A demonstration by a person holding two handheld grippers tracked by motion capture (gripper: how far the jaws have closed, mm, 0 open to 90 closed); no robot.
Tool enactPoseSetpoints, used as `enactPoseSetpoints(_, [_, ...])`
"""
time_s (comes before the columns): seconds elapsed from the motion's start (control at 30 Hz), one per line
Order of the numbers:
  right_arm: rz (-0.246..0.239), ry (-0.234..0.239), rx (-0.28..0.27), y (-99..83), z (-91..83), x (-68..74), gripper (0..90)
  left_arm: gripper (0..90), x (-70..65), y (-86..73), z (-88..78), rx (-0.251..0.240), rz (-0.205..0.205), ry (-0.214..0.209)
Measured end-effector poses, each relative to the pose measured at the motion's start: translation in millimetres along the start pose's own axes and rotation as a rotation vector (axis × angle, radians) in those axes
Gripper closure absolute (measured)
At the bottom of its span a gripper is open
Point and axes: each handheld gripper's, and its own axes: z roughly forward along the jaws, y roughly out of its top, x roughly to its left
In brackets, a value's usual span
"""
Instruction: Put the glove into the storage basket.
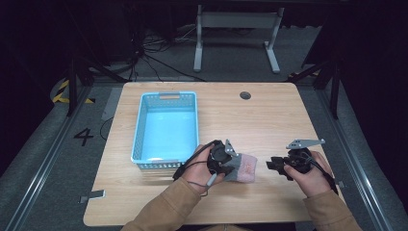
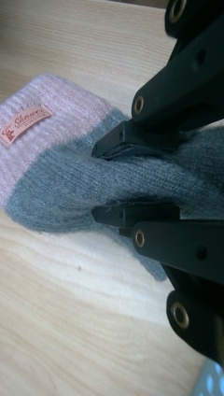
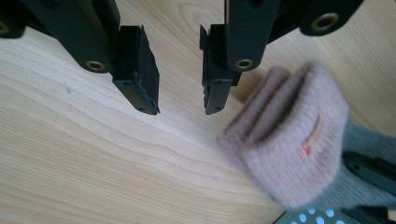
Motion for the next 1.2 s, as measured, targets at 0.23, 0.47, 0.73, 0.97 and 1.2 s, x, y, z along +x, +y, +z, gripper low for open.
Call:
enactPoseSetpoints(0.23, [0.008, -0.004, 0.008, -1.1, 1.1, -3.2, 66.3, 71.1, 11.9, -0.6, -24.3, -0.025, -0.014, 0.016])
enactPoseSetpoints(0.47, [0.005, 0.001, 0.016, 3.0, 6.3, -5.9, 65.7, 70.6, 19.5, -4.8, -41.5, -0.045, -0.036, 0.015])
enactPoseSetpoints(0.73, [-0.002, -0.005, 0.026, 5.4, 12.2, -8.0, 65.3, 70.6, 30.5, -14.2, -63.3, -0.094, -0.070, 0.039])
enactPoseSetpoints(0.97, [0.002, -0.010, 0.029, 5.2, 13.4, -9.0, 65.3, 70.6, 38.7, -18.9, -81.4, -0.098, -0.083, 0.074])
enactPoseSetpoints(1.2, [0.009, -0.010, 0.035, 1.6, 13.8, -10.5, 64.9, 70.6, 58.2, -31.2, -96.1, -0.091, -0.115, 0.111])
